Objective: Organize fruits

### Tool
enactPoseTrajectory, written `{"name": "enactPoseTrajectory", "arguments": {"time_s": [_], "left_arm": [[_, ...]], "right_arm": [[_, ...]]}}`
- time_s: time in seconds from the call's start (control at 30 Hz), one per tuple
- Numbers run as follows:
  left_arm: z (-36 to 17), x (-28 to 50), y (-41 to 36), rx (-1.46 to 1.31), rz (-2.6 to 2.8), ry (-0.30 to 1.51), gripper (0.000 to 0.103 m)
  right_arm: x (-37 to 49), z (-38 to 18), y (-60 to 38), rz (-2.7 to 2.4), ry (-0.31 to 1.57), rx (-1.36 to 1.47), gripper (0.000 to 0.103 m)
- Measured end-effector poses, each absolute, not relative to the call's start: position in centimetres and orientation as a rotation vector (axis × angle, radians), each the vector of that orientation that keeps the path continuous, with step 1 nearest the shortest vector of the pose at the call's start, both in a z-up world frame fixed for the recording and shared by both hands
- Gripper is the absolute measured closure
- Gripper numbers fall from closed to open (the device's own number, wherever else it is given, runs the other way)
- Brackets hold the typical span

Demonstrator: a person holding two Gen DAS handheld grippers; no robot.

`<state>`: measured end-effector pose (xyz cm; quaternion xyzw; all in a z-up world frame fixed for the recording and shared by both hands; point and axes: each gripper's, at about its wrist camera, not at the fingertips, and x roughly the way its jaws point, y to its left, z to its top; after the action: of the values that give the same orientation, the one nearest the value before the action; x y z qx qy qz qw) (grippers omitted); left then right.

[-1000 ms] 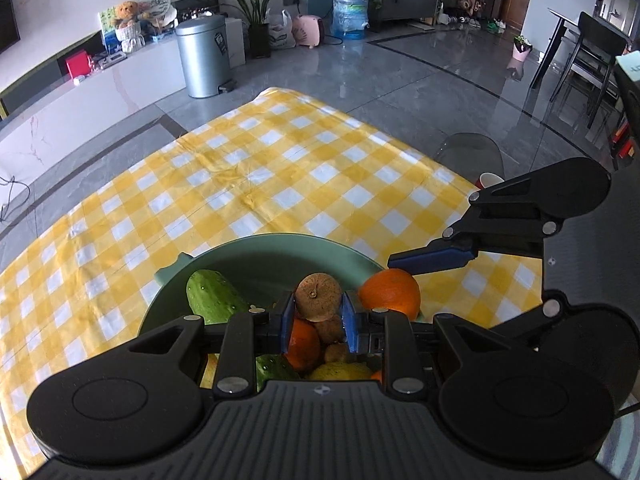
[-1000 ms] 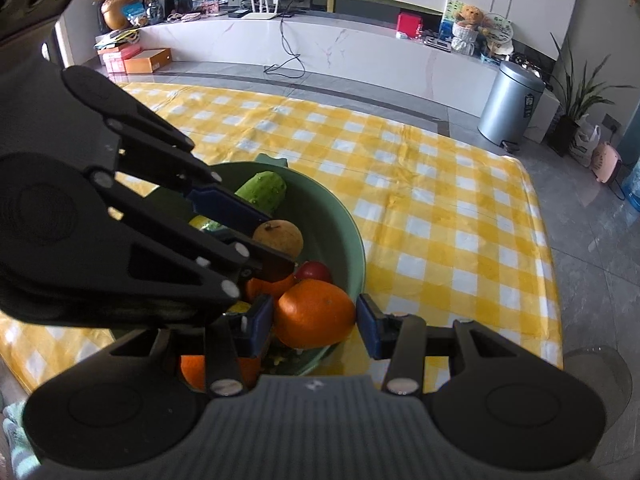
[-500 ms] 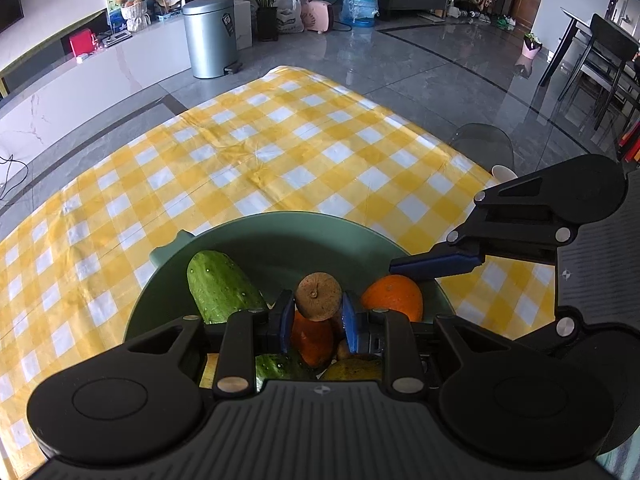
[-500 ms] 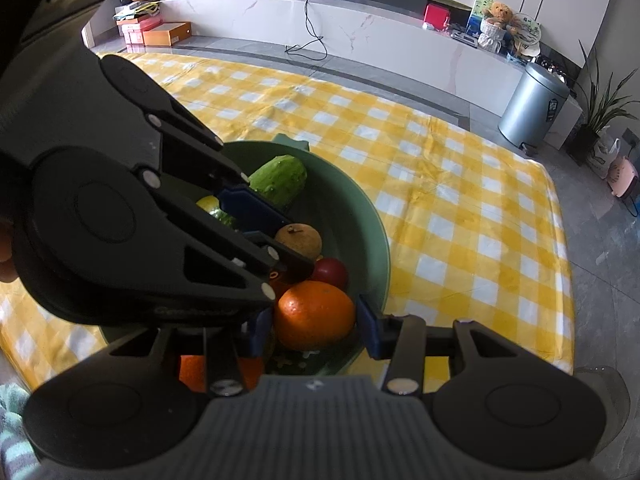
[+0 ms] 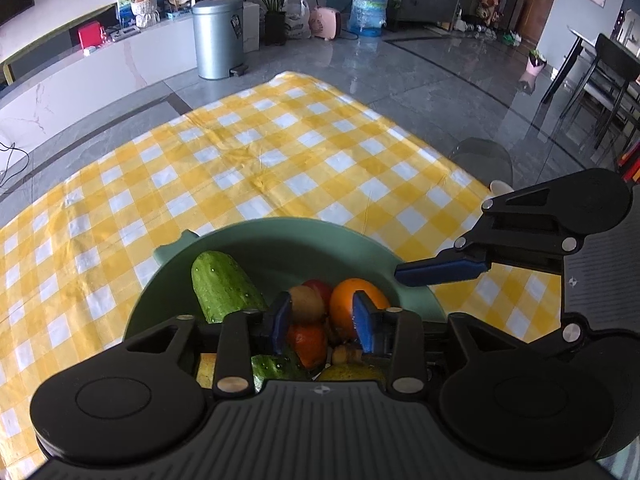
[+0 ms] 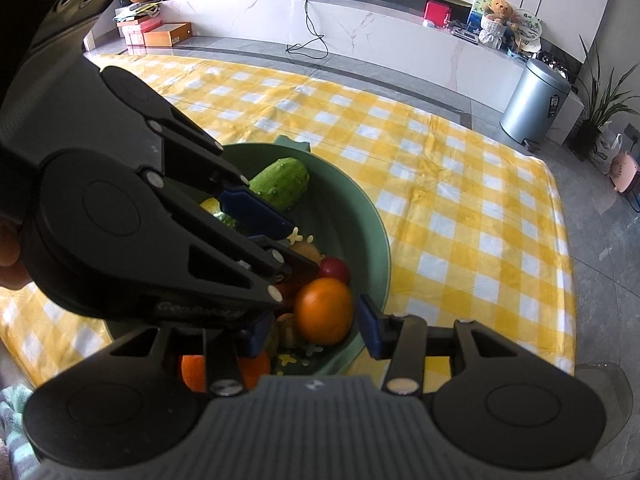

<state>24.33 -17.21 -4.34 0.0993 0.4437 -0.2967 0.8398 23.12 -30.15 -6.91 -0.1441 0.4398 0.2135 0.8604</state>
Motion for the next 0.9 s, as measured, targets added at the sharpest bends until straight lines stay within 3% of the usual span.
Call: {"name": "enactPoseTrajectory", "arguments": {"time_s": [0.07,0.13,0.63,0.73,0.9], "left_arm": [[-3.9,24.1,-17.1,0.201,-0.626,0.926,0.058],[-3.5,23.8,-16.9,0.198,-0.62,0.913,0.057],[1.1,20.2,-14.5,0.193,-0.568,0.765,0.05],[2.0,19.2,-13.5,0.184,-0.55,0.735,0.049],[3.1,17.5,-11.6,0.157,-0.518,0.697,0.045]], "right_arm": [[23.0,-6.6,-30.2,0.441,0.91,-0.299,0.045],[22.7,-6.2,-30.2,0.43,0.899,-0.294,0.041],[20.5,-3.0,-30.1,0.337,0.853,-0.196,0.03],[19.5,-2.3,-30.1,0.314,0.837,-0.145,0.021],[17.5,-1.4,-29.7,0.289,0.818,-0.067,0.021]]}}
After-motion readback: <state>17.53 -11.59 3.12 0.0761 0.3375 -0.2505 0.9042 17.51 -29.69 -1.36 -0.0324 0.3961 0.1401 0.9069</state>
